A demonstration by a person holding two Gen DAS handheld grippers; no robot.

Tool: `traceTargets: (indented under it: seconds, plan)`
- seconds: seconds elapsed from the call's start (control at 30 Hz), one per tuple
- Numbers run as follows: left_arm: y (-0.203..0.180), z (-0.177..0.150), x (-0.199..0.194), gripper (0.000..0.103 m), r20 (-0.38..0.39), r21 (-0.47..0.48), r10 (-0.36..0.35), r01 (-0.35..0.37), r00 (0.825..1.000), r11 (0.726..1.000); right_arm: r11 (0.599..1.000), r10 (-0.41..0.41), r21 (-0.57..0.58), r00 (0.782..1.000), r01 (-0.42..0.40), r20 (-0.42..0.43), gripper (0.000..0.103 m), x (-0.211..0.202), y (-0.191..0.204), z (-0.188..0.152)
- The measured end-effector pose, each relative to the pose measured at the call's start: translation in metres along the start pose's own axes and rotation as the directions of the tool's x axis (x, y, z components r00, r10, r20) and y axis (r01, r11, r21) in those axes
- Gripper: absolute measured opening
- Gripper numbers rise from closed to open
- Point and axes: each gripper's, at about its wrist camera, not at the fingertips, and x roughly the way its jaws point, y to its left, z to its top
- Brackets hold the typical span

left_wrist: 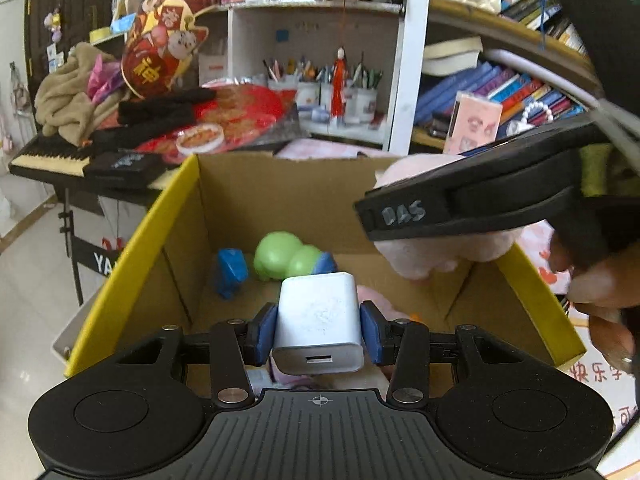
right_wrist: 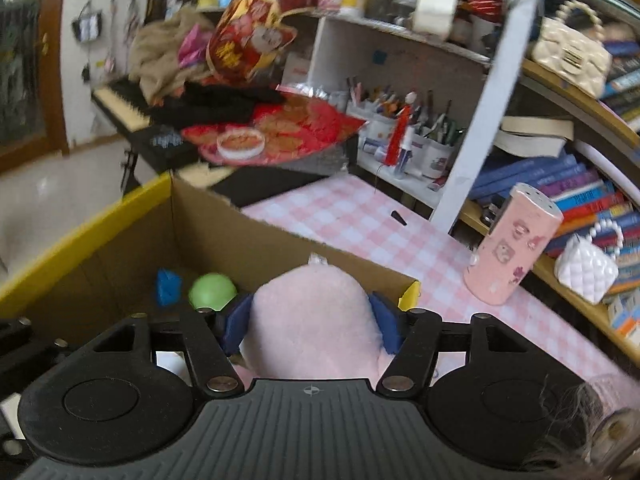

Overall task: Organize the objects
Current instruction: 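Open both tools to drop the charger and pig into the box, then move both open tools back toward the black binder clip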

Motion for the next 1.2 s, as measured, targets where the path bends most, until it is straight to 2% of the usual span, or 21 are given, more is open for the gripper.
traceTargets:
  seconds: [0.1, 0.17, 0.23, 0.3, 0.4, 0.57, 0.67, 0.7, 0.8, 0.93, 1.2]
  plan:
    - [-0.004, -0.002, 0.000, 0.043, 0.000, 0.016, 0.013, -0.013, 1.000, 1.000, 0.997, -0.025, -0.078, 1.000, 0.024, -0.006, 0.061, 0.009, 0.007, -0.005]
    - [-0.004, -0.001, -0.003, 0.050, 0.018, 0.010, 0.025, -0.025, 1.000, 1.000, 0.990, -0.041, -0.132, 0.999, 0.040, -0.003, 0.063, 0.013, 0.014, -0.007]
    - [-0.005, 0.001, -0.010, 0.063, 0.059, 0.011, 0.041, -0.042, 0.997, 0.999, 0.983, -0.063, -0.177, 0.998, 0.058, -0.025, 0.075, 0.017, 0.019, -0.007]
    - [-0.006, 0.005, -0.019, 0.069, 0.101, 0.021, 0.054, -0.056, 0.993, 0.998, 0.983, -0.057, -0.173, 0.998, 0.055, -0.009, 0.075, 0.013, 0.019, -0.009]
    - [-0.005, 0.010, -0.033, 0.075, 0.147, 0.041, 0.058, -0.065, 0.987, 0.997, 0.992, -0.051, -0.113, 0.998, 0.054, 0.030, 0.075, -0.003, 0.013, -0.007]
    - [-0.002, 0.015, -0.064, 0.083, 0.225, 0.049, 0.053, -0.065, 0.973, 0.997, 0.996, -0.046, 0.080, 0.990, 0.035, 0.137, 0.075, -0.054, -0.008, -0.004]
    - [0.002, 0.014, -0.082, 0.091, 0.269, 0.015, 0.088, -0.096, 0.959, 0.995, 0.990, -0.049, 0.137, 0.983, 0.024, 0.175, 0.075, -0.084, -0.014, -0.013]
    - [0.003, 0.012, -0.086, 0.097, 0.270, 0.001, 0.107, -0.111, 0.957, 0.994, 0.990, -0.055, 0.137, 0.982, 0.030, 0.183, 0.075, -0.094, -0.012, -0.019]
    - [0.003, 0.002, -0.096, 0.097, 0.257, -0.021, 0.141, -0.140, 0.956, 0.990, 0.983, -0.078, 0.179, 0.976, 0.041, 0.202, 0.075, -0.121, -0.012, -0.039]
    - [0.009, -0.020, -0.110, 0.097, 0.222, -0.049, 0.099, -0.091, 0.970, 0.995, 0.965, -0.132, 0.251, 0.969, 0.077, 0.210, 0.075, -0.152, -0.008, -0.065]
    - [0.007, -0.066, -0.134, 0.097, 0.132, -0.060, 0.038, -0.030, 0.991, 0.998, 0.950, -0.159, 0.280, 0.986, 0.140, 0.046, 0.073, -0.181, 0.031, -0.126]
